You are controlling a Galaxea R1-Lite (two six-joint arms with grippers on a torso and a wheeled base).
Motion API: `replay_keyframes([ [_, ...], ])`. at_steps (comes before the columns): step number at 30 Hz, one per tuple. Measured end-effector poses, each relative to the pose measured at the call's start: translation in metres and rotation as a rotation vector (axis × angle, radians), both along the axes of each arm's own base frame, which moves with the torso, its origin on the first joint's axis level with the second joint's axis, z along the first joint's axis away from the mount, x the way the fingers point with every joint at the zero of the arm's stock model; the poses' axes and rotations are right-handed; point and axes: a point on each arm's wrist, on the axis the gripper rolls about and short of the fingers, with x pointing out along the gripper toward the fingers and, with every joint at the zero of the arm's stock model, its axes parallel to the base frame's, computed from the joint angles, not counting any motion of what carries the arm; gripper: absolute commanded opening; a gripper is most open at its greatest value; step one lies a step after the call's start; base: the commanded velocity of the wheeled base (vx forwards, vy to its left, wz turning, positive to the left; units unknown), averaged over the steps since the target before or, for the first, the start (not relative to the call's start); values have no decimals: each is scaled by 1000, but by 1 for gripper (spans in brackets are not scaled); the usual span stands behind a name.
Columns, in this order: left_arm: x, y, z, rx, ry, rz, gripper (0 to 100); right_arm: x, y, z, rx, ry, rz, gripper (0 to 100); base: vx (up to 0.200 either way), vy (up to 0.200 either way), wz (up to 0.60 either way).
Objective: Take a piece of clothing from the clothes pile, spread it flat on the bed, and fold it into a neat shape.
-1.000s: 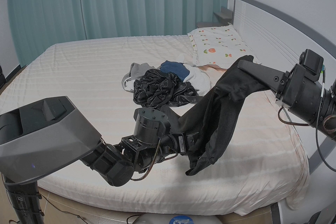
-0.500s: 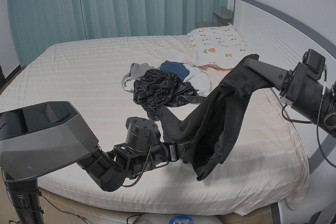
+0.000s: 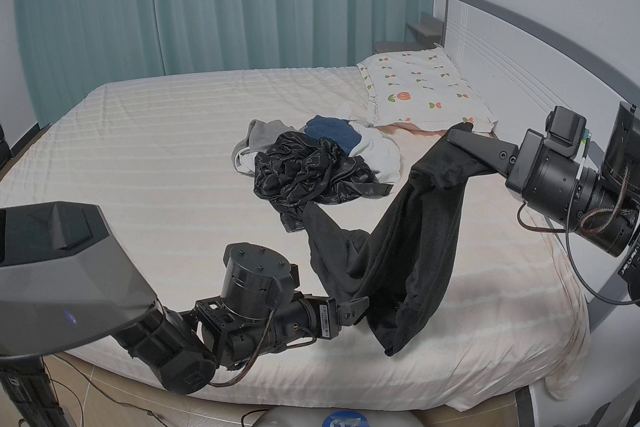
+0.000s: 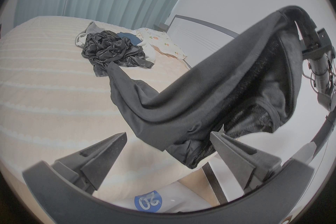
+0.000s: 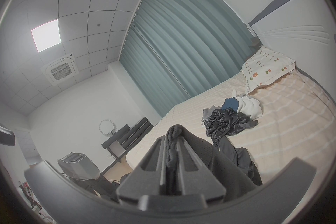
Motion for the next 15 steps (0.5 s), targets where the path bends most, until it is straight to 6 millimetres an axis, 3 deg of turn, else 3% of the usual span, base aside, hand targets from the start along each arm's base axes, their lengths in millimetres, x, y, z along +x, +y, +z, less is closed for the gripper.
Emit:
replay_keyframes([
  [8,-5,-4,4,-6,-12,-16,100,-3,9,3,6,-9,27,0,0,0,0],
  [15,11,-15,1,-24,-31,10,100,-23,18,17,36,-53,97,0,0,0,0],
])
